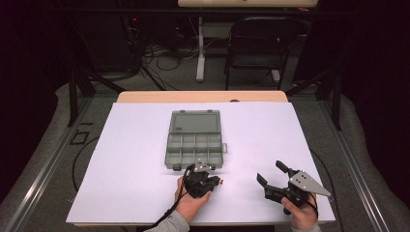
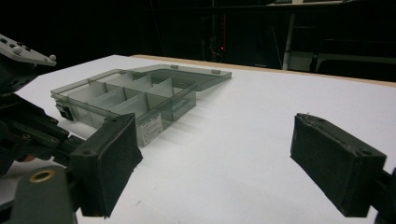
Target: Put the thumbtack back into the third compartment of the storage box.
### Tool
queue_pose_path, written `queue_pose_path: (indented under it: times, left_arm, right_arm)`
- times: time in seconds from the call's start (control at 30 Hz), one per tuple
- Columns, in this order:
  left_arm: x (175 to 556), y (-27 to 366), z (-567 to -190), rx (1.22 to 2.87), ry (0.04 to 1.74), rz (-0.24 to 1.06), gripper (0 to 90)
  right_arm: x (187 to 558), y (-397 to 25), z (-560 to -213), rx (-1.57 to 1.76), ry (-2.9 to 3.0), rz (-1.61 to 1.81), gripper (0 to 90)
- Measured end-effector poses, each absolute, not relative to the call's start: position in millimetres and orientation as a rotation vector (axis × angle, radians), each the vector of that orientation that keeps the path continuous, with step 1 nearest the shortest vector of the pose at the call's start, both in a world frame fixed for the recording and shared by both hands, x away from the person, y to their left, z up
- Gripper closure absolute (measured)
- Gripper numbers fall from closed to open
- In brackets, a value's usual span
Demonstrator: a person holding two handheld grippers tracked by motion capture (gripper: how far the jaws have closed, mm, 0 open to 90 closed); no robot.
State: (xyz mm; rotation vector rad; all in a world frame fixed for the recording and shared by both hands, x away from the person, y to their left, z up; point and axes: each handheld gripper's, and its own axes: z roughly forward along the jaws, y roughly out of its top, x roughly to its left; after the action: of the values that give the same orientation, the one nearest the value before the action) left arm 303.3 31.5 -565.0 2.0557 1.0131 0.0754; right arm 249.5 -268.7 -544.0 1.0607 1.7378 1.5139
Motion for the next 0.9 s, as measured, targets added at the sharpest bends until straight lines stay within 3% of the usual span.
queue_pose_path:
  times: [0.9]
  left_arm:
    - [307,86,-505,1.824,1.034,0.238,85.7]
  right_arm:
    - [250,-269,-544,1.065,1.737,1.511,14.9]
